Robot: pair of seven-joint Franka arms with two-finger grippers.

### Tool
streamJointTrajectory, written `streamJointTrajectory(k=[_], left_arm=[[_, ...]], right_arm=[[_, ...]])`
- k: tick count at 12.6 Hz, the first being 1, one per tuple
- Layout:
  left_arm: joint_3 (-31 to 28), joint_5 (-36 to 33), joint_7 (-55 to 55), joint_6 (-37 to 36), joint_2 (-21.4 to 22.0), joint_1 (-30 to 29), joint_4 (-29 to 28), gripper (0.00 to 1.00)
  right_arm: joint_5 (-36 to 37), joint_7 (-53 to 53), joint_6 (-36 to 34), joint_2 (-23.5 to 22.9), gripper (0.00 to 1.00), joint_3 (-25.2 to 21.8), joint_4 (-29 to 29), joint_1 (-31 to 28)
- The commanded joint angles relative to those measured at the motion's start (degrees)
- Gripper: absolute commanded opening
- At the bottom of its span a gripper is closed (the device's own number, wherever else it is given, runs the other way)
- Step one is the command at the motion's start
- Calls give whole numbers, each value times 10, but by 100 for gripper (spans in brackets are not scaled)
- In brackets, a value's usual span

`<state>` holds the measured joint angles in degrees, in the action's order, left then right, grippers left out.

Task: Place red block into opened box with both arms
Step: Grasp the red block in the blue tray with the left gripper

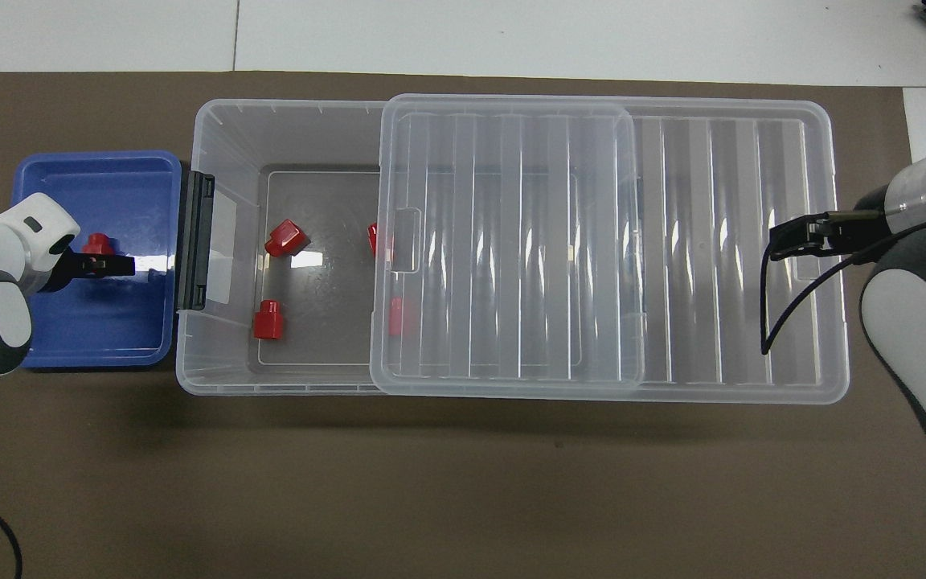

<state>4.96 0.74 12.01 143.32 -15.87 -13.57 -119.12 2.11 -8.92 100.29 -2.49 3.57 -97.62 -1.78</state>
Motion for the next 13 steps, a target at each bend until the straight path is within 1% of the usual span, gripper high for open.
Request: streamJointTrajectory(k=[1,4,5,7,9,10,11,13], left_arm=[[3,-8,2,19,1,-6,-9,100],[3,-8,27,34,-6,-7,-8,99],[3,-8,37,42,-8,-8,-8,95],[3,-8,36,47,-14,-13,-7,72],[3,-8,37,47,-15,-14,-7,29],[3,-8,38,44,-15,-13,-6,5],[3,-8,37,40,-15,-13,-4,0],[3,-8,36,29,-14,-14,0,0]], right_arm=[[3,-70,-54,-3,100,16,52,2],[4,-90,-84,-2,100,28,68,2],[4,-90,-84,9,100,28,67,2],[-1,-85,-76,14,100,31,57,-6],[-1,-84,-77,17,100,31,50,-7],[-1,-83,-77,20,100,29,47,-8],[-1,-82,-77,21,100,29,45,-8],[-1,-83,-70,22,100,28,38,-8]])
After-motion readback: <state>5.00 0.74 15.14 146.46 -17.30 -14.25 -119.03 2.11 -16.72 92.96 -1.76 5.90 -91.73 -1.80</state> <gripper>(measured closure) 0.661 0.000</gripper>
